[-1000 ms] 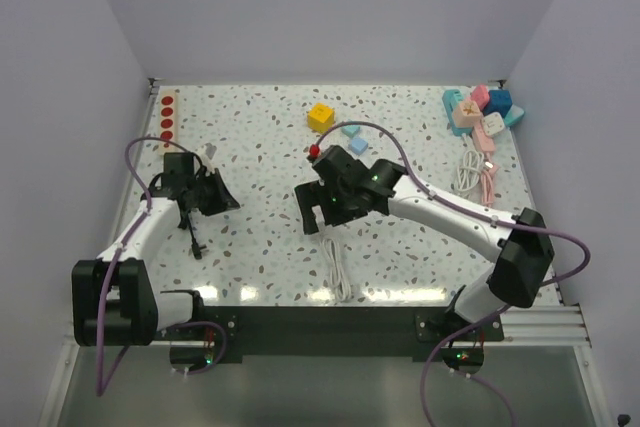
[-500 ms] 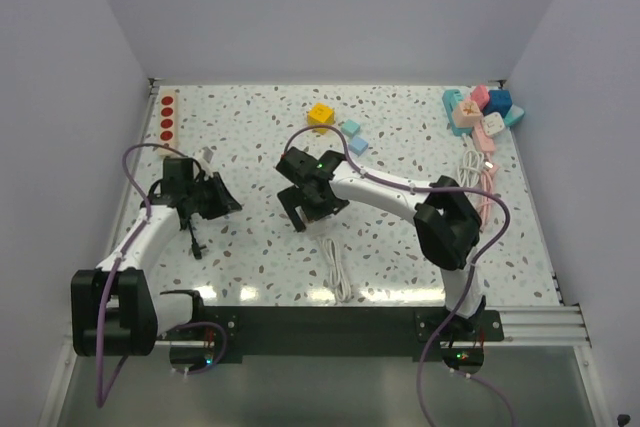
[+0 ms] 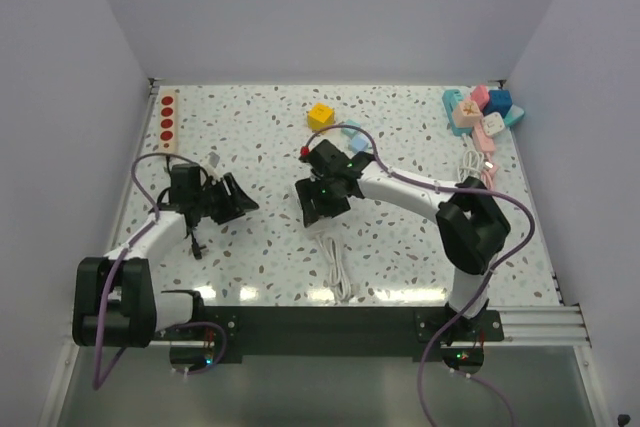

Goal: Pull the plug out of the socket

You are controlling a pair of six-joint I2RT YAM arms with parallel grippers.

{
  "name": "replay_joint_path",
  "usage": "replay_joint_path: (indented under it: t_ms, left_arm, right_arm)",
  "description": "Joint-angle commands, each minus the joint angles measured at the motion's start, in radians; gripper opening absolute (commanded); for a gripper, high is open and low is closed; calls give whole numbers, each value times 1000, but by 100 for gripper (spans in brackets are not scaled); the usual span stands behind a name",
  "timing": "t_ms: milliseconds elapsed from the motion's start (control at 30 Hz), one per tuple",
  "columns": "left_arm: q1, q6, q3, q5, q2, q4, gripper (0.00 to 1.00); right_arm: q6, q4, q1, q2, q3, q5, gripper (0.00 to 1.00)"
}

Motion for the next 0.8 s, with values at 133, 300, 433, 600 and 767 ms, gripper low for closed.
replay_joint_path:
  t_ms: [133, 300, 433, 600, 767]
  left_arm:
    - [-117, -205, 21, 32, 91, 337, 64]
    - [-203, -262, 106, -25, 207, 406, 69]
    - [-239, -275, 160, -80, 298, 392, 72]
    - [-248, -267, 170, -106, 376, 391, 73]
    - [-277, -272, 163, -95, 413, 417, 73]
  right_arm:
    - [39, 188, -72, -88, -115, -269, 0]
    - [94, 274, -79, -95, -156, -318, 0]
    - [131, 315, -89, -102, -178, -334, 0]
    - [171, 367, -95, -111, -191, -358, 0]
    - [192, 415, -103, -123, -207, -389, 0]
